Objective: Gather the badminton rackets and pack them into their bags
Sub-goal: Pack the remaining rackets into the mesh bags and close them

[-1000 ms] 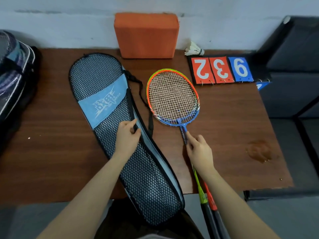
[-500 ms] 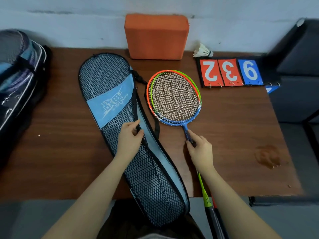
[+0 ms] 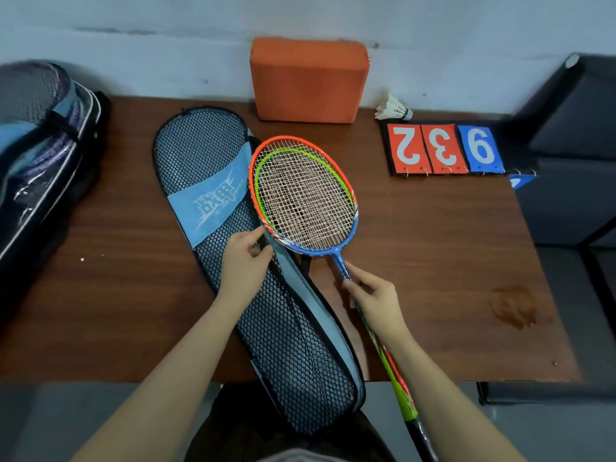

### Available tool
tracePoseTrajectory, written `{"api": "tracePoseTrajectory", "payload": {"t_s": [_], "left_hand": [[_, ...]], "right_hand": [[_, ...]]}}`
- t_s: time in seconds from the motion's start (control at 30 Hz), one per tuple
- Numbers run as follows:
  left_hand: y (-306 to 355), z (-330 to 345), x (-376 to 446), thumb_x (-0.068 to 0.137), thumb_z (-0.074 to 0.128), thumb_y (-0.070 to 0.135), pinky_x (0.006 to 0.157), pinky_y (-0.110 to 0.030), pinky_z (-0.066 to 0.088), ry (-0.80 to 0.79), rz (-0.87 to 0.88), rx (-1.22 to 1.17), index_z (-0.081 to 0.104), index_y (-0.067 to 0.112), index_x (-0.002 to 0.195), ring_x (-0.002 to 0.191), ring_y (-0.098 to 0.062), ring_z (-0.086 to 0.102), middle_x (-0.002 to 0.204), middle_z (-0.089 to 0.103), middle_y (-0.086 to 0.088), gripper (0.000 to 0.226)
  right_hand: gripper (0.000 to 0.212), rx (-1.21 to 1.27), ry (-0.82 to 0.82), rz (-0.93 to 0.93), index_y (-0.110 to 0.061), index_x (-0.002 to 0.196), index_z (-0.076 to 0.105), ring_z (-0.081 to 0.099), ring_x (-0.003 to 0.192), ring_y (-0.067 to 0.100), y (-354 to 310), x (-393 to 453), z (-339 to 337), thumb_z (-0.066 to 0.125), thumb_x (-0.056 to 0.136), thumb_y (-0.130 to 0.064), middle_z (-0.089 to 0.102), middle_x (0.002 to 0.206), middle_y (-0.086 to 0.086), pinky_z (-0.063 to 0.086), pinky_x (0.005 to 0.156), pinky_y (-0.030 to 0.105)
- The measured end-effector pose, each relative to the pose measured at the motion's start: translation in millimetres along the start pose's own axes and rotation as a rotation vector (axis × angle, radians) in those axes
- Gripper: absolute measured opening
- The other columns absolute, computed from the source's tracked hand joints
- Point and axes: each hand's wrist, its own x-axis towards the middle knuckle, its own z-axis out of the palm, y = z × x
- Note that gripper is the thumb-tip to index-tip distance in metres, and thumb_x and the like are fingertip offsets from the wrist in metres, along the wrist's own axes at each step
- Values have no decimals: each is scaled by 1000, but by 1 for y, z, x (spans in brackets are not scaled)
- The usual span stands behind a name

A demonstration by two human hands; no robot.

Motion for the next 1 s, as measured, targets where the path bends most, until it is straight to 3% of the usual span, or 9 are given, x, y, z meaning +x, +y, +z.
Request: {"api": "tracePoseTrajectory", "payload": {"t_s": [0.17,0.33,0.43,0.53,0.67,0.77,0.8,0.9,1.0], "left_hand": [[5,4,7,88,59,12,82,-24,43,65,10,-78,50,15,131,83,-13,54,110,49,-5,44],[7,9,17,89,60,19,58,-13,30,97,82,-35,51,17,132,56,-12,38,77,39,-6,44],[11,14,20,90,58,15,55,-12,29,99,68,3,47,14,134,58,-9,36,82,37,-6,46],[15,20,19,89,55,7,57,-9,31,81,111,64,43,8,136,61,-8,36,87,39,-8,48],[24,24,19,91,51,6,73,-11,31,58,81,128,39,7,139,81,-9,44,128,38,-9,49],[30,27,21,91,51,5,84,-14,32,25,68,191,34,9,142,111,-18,49,142,31,-8,54],[32,29,21,90,51,5,84,-11,28,8,60,206,32,9,143,112,-13,48,145,29,-8,56],[31,33,22,88,53,3,79,-7,25,-66,49,238,26,10,145,85,5,45,150,21,-7,63],[29,35,21,87,56,2,99,-20,31,-122,37,275,23,12,146,130,-20,36,153,16,-7,69]], "right_hand": [[36,-114,113,-79,-15,116,65,49,56,0,10,-3,-7,58,86,4,58,70,-15,43,61,17],[35,-354,158,-259,-13,113,67,56,74,0,13,-4,-28,60,83,5,61,78,1,40,72,9],[33,-414,124,-280,-11,111,69,56,75,0,12,-5,-39,61,83,4,61,78,1,39,72,8],[34,-349,64,-214,-18,110,69,56,71,6,10,-7,-47,63,83,2,63,78,-3,43,71,18],[36,-166,-31,-81,-24,106,70,46,55,5,1,-13,-49,66,82,2,57,65,-15,42,54,23],[35,-123,-91,-39,-18,108,70,44,50,7,-7,-15,-51,68,80,2,58,62,-16,40,53,20],[35,-102,-100,-13,-17,109,70,43,49,8,-8,-16,-52,69,79,2,58,60,-14,39,53,20],[35,-12,-72,66,-19,107,71,44,51,8,-12,-19,-54,72,77,0,58,59,-6,40,55,19],[35,82,-81,128,-16,106,72,57,61,5,-15,-23,-60,72,75,0,69,72,-1,44,60,15]]}}
